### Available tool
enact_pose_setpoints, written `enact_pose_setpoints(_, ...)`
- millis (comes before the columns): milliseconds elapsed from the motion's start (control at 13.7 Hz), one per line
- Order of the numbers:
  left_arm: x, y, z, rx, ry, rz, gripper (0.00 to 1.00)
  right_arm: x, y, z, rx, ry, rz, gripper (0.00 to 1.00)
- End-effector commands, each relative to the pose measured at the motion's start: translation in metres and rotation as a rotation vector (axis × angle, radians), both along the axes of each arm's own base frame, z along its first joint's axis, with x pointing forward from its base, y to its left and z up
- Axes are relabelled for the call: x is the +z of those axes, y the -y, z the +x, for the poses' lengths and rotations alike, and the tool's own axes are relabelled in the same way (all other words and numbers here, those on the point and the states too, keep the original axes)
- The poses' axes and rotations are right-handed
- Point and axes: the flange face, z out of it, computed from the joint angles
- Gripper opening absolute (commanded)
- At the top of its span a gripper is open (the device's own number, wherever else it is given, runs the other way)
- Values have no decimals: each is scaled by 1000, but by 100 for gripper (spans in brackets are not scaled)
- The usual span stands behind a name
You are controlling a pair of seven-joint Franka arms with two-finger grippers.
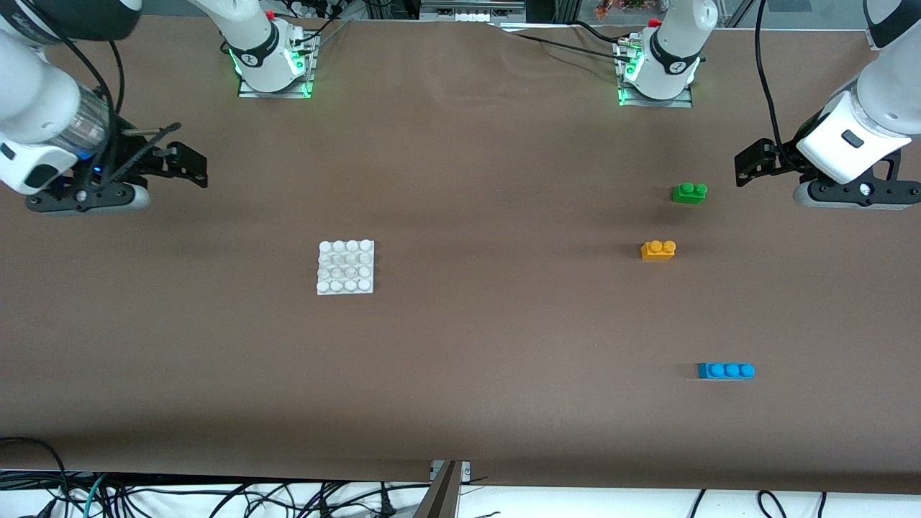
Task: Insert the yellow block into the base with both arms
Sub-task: 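Reach the right gripper down to the white base plate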
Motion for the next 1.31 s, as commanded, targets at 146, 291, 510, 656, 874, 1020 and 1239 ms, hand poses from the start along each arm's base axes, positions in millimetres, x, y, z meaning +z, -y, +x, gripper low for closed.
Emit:
enact_pose_setpoints(146, 6, 0, 1, -1, -8, -27, 100, -110, -25, 9, -108, 26, -15, 100)
enact_pose_setpoints(291, 6, 0, 0, -1, -6, -27, 100, -150, -51, 6, -141, 50, -5, 100)
enact_pose_setpoints(510, 6, 0, 0, 0, -6, -27, 100, -207, -83, 7, -195, 72, 17, 100)
enact_pose_setpoints(656, 6, -1, 0, 2, -8, -27, 100, -240, -93, 1, -183, 108, 40, 100)
enact_pose_setpoints(874, 6, -1, 0, 2, -8, -27, 100, -281, -98, 5, -184, 121, 53, 100)
enact_pose_setpoints(1020, 6, -1, 0, 2, -8, -27, 100, -306, -100, 6, -191, 123, 59, 100)
enact_pose_setpoints(1239, 6, -1, 0, 2, -8, -27, 100, -339, -102, 6, -225, 126, 67, 99)
